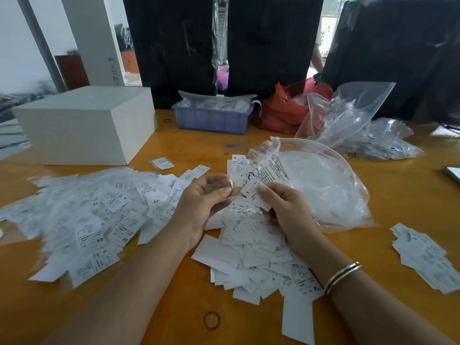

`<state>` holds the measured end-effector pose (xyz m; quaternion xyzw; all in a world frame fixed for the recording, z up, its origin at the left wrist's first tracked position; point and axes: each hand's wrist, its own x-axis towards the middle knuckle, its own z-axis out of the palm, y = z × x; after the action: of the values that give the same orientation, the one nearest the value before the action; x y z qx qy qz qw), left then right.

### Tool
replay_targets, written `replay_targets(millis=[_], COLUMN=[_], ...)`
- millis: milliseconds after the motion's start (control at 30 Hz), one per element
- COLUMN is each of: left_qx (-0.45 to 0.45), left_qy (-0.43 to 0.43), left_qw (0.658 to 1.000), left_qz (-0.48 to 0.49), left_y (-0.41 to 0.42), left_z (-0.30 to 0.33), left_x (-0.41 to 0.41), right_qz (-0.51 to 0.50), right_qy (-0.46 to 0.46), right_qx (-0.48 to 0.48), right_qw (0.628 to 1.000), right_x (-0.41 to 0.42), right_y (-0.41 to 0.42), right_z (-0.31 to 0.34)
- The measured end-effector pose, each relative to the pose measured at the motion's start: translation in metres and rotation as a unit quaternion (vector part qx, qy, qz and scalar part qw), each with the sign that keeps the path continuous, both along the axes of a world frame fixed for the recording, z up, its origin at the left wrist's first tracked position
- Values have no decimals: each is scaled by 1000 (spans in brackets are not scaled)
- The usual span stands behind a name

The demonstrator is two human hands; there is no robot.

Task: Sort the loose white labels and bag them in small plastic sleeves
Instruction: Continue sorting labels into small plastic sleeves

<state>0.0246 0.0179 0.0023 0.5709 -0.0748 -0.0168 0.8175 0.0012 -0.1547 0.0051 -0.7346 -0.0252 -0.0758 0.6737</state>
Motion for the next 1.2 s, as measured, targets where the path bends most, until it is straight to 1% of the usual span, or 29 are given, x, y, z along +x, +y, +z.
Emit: replay_targets(millis=[100, 267, 333, 433, 500, 567, 700, 767, 867, 1033, 1200], left_qx=[33, 59, 85, 141, 158, 153, 121, 115, 119, 120, 120], left_qy=[-14, -27, -39, -56, -59, -52, -28, -27, -27, -22, -16], left_qw=[999, 998, 995, 988, 986, 987, 992, 992, 992, 992, 991], left_qz=[7, 18, 20, 20, 21, 28, 39, 40, 37, 44, 55], left_y=[-1, -2, -3, -4, -4, -3, 0, 0, 0, -1, -1], left_z=[-2, -4, -4, -4, -4, -5, -4, -4, -3, -3, -3], left_x=[0, 0, -1, -2, -2, -1, 0, 0, -1, 0, 0], right_qz=[23, 36, 41, 44, 39, 24, -32, -42, -30, -18, -24], right_qy=[-3, -1, 1, -16, -30, -35, -49, -57, -60, -68, -84], right_qx=[-2, -30, -57, -122, -151, -127, 2, 30, 24, -19, -24], right_qw=[1000, 999, 998, 991, 987, 991, 998, 997, 997, 997, 996], right_x=[-1, -1, -1, -2, -2, -2, -2, -3, -4, -6, -6], right_y=[1, 2, 4, 6, 7, 6, 0, -2, 0, 4, 3], right_z=[0, -2, -3, -3, -3, -3, 0, 2, 2, 1, 1])
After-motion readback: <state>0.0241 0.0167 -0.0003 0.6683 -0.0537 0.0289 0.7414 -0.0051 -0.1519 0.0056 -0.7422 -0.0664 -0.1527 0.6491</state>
